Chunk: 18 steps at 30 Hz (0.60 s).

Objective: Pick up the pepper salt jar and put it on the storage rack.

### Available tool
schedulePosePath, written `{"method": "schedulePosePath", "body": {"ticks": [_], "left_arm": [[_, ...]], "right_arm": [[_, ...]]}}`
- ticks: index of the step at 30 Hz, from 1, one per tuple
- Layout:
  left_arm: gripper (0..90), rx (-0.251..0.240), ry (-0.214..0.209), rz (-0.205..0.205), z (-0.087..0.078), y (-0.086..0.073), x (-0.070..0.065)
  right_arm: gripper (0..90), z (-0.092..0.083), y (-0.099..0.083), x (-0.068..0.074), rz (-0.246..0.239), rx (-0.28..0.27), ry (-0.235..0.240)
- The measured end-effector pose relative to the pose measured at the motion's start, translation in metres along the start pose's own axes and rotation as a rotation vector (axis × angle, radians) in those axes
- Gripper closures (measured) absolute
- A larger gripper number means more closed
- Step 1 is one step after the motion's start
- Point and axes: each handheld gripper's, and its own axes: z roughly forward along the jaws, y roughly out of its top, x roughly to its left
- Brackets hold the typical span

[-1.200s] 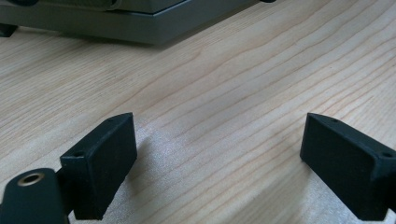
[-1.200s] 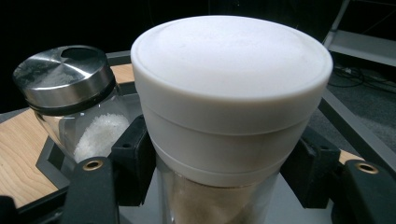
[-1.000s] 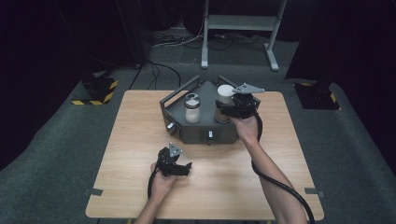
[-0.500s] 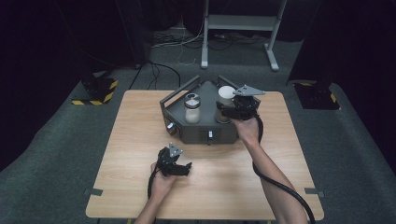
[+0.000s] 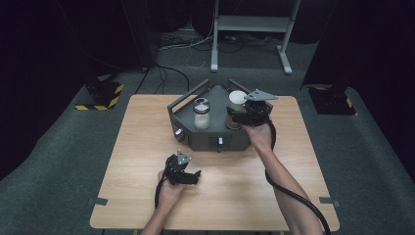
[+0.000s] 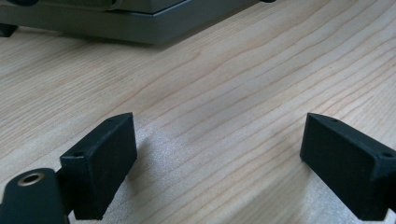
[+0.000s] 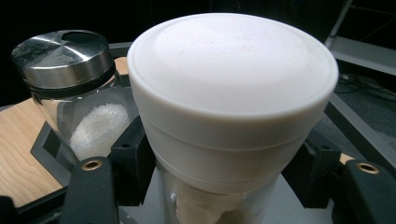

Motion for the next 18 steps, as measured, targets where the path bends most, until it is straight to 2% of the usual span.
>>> {"method": "schedulePosePath", "body": {"ticks": [3,5,9,18], "left_arm": [[10.6,0.0,0.0,0.001,0.0,0.0,0.0],[10.7,0.0,0.0,0.001,0.0,0.0,0.0],[10.7,0.001,0.0,0.001,0.0,0.0,0.0],[10.7,0.003,0.001,0.003,0.0,0.0,0.0]], "right_arm": [[31.4,0.0,-0.002,-0.004,0.01,-0.007,0.016],[25.1,0.0,-0.003,-0.008,0.029,-0.015,0.031],[17.2,-0.001,-0.006,-0.012,0.033,-0.02,0.045],[13.0,-0.009,-0.017,-0.011,0.06,-0.04,0.039]]}}
